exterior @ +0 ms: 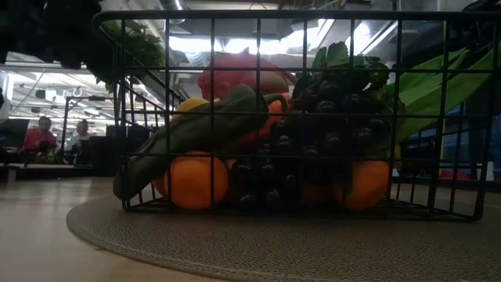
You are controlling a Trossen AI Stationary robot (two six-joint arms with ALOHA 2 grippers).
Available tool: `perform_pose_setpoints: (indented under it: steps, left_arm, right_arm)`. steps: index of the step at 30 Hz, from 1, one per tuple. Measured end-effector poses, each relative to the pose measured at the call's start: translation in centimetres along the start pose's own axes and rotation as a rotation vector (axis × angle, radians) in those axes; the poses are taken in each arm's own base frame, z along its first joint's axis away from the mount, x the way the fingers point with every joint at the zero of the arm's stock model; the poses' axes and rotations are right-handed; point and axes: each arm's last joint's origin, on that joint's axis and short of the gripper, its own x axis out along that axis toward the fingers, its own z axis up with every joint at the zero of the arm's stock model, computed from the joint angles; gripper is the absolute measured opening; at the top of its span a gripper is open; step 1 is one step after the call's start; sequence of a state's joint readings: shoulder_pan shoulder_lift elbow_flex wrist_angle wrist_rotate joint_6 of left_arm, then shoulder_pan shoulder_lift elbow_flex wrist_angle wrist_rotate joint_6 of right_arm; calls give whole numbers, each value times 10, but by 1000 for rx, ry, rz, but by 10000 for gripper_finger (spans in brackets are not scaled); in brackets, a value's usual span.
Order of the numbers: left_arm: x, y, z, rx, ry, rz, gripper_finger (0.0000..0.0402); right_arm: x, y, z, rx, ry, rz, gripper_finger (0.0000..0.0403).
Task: Build produce basket
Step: Return to Home Position
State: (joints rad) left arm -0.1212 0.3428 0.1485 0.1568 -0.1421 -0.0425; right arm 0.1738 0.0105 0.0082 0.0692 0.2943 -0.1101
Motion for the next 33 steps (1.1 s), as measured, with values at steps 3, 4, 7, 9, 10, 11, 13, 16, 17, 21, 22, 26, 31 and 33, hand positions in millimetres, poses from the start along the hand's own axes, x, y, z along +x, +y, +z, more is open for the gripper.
perform_pose_setpoints:
  steps: [3, 4, 7, 9, 10, 11, 13, 16, 17, 21, 22, 26, 31, 33]
  left_arm:
    - [-7, 2, -4, -2, 22, 17, 190]
    - [-9, 3, -4, -6, 12, 15, 190]
    - [-15, 3, -4, -13, -40, 2, 190]
    - [-17, 4, -8, -16, -61, 1, 190]
    - [-17, 4, -12, -17, -59, 1, 190]
    - [-17, 4, -17, -24, -54, 1, 190]
    - [-18, 4, -25, -39, -52, 1, 190]
    - [-18, 5, -33, -63, -56, 0, 190]
    - [-19, 5, -32, -65, -61, 0, 190]
    - [-20, 5, -32, -65, -69, 2, 190]
    - [-20, 5, -32, -66, -72, 2, 190]
    - [-19, 5, -33, -64, -51, 3, 190]
    - [-19, 5, -34, -66, -49, 3, 190]
    - [-19, 5, -34, -66, -49, 3, 190]
  right_arm:
    - [0, 0, 0, 0, 0, 0, 155]
    - [0, 0, 0, 0, 0, 0, 155]
    - [0, 0, 0, 0, 0, 0, 155]
    - [0, 0, 0, 0, 0, 0, 155]
    - [0, 0, 0, 0, 0, 0, 155]
    - [0, 0, 0, 0, 0, 0, 155]
    - [0, 0, 0, 0, 0, 0, 155]
    - [0, 0, 0, 0, 0, 0, 155]
    - [0, 0, 0, 0, 0, 0, 155]
    - [0, 0, 0, 0, 0, 0, 155]
    - [0, 0, 0, 0, 0, 0, 155]
    - [0, 0, 0, 0, 0, 0, 155]
    - [0, 0, 0, 0, 0, 0, 155]
    - [0, 0, 0, 0, 0, 0, 155]
